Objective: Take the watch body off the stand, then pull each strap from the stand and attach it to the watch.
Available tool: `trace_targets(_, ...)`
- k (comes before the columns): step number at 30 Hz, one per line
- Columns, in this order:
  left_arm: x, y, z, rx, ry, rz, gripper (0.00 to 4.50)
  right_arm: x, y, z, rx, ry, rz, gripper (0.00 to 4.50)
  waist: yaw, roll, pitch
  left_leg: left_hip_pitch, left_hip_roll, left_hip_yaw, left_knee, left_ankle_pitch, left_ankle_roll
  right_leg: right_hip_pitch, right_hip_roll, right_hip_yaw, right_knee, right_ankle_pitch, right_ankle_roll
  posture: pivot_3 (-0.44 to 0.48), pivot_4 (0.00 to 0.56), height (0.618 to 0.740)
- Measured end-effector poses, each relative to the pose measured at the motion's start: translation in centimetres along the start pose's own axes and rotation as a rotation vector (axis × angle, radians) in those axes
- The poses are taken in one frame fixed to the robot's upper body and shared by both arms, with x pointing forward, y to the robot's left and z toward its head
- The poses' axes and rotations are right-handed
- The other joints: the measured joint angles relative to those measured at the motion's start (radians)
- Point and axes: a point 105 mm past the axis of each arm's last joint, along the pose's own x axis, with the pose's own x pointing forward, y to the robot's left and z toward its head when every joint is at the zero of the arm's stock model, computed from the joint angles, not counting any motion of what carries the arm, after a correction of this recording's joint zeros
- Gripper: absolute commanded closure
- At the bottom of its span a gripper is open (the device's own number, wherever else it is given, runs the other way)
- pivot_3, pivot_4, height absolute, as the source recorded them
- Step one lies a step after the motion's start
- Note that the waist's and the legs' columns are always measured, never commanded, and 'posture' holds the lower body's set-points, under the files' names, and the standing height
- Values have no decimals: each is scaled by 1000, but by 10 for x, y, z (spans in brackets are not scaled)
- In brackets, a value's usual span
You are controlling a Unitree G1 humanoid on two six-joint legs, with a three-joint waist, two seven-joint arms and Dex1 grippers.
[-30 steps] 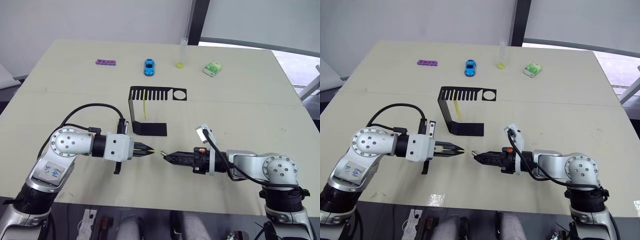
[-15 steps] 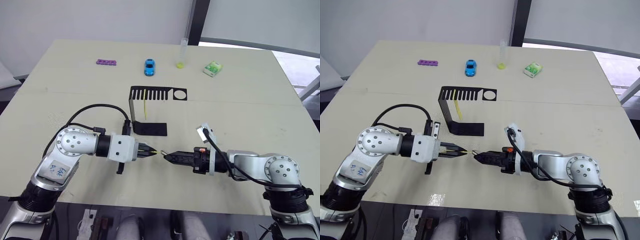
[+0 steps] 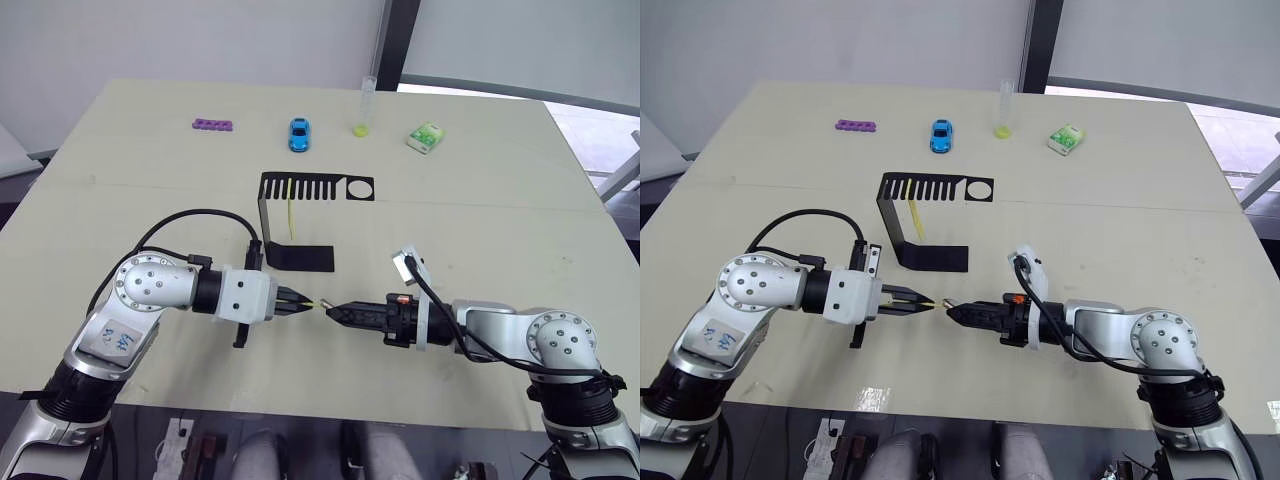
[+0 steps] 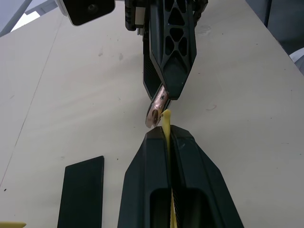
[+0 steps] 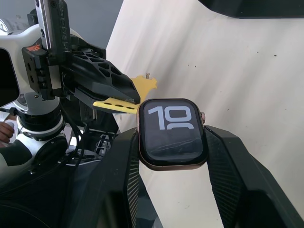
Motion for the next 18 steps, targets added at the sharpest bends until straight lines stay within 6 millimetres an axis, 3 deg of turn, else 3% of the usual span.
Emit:
trace_targets(9, -33, 0, -4, -24, 18, 85, 4500, 0, -2, -3, 11, 2, -9, 2983, 0, 0, 0, 0, 0, 0, 0, 0, 0, 0, 0, 0, 0, 0, 0, 0, 150, 740)
trace_targets(18, -23, -3, 3, -16, -24, 70, 4500, 0, -2, -4, 11, 4, -9, 2983, 0, 0, 0, -1, 0, 0, 1, 0, 1, 0, 0, 0, 0, 0, 1, 0, 150, 740)
